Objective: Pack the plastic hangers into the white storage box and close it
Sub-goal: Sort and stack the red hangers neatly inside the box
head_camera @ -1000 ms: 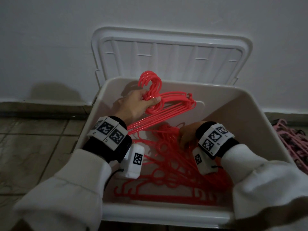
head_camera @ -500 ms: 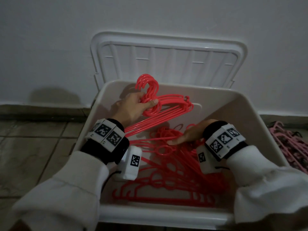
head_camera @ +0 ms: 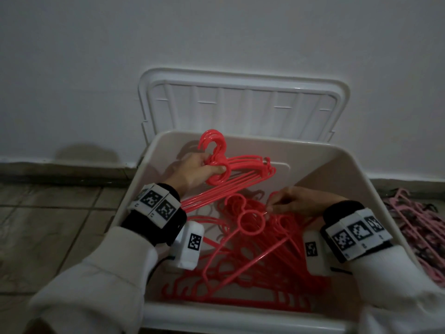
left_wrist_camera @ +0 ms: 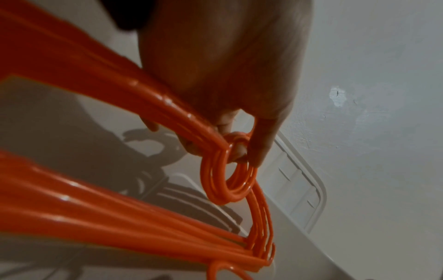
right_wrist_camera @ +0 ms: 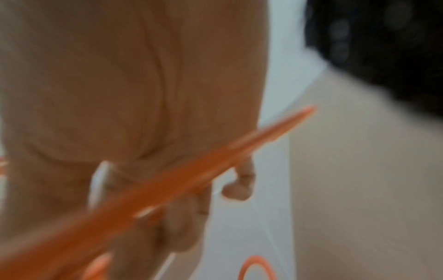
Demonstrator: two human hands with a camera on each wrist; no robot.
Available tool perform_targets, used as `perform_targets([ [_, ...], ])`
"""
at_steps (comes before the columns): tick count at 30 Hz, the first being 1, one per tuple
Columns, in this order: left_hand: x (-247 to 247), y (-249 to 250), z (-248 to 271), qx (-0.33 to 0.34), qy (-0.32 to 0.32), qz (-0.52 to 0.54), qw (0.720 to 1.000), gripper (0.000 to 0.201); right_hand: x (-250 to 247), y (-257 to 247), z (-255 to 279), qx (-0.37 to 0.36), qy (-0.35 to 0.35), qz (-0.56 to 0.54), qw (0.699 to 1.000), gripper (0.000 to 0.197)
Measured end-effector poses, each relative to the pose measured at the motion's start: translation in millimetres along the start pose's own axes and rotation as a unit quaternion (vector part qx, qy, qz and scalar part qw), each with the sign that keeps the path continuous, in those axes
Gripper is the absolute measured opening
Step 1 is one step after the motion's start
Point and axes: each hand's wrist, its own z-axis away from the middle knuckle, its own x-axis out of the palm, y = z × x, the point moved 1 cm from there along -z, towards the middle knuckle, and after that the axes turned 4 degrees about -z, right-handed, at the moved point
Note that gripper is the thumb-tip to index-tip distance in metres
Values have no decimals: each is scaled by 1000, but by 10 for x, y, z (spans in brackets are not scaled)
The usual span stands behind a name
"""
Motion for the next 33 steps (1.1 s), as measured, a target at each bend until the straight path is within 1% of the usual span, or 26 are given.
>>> perform_targets([
  [1, -4, 6, -6, 0, 5, 6, 1000, 17, -22, 19, -3, -16, -1, -15, 1000, 14],
  [3, -27, 13, -29, -4, 14, 14, 1000, 17, -78, 66, -7, -29, -3, -19, 999, 12],
  [6, -50, 26, -23, -5, 33, 12, 999, 24, -91, 124, -43, -40, -11, -16, 999, 14],
  [8, -51, 21, -17, -11, 31, 10, 999, 26, -77, 106, -74, -59, -10, -30, 998, 16],
  [10, -39, 18, -18, -22, 29, 18, 999, 29, -93, 62, -100, -83, 29, -36, 995, 16],
  [13, -27, 35, -10, -49, 29, 68, 996, 43, -169, 26, -147, -131, 117, -18, 984, 12],
  [14, -23, 40, 5, -58, 22, 95, 994, 42, -186, 25, -165, -140, 140, -7, 980, 11],
  [17, 17, 63, 91, -64, -32, 171, 983, 21, -205, -3, -196, -154, 179, -10, 972, 15],
  [19, 54, 86, 151, -66, -79, 194, 976, 23, -185, -38, -216, -166, 188, -24, 968, 17],
  [21, 110, 149, 208, -53, -120, 165, 977, 20, -159, -41, -251, -169, 200, 5, 965, 18],
  [23, 151, 188, 221, -35, -142, 95, 985, 26, -142, -43, -273, -158, 213, 37, 964, 11],
  [24, 158, 192, 226, -28, -145, 62, 987, 26, -138, -43, -283, -155, 219, 41, 962, 9],
  [26, 163, 174, 213, -15, -129, 22, 991, 15, -139, -46, -297, -157, 231, 39, 960, 8],
  [27, 162, 162, 206, -14, -121, 23, 992, 7, -139, -45, -307, -159, 237, 42, 958, 11],
  [28, 160, 145, 200, -18, -113, 33, 993, 9, -138, -47, -317, -159, 241, 45, 956, 14],
  [31, 159, 119, 206, -31, -89, 58, 994, 12, -167, -34, -350, -172, 242, 17, 955, 12],
  [33, 133, 117, 207, -25, -69, 70, 995, 11, -196, -8, -344, -183, 275, 33, 944, 18],
])
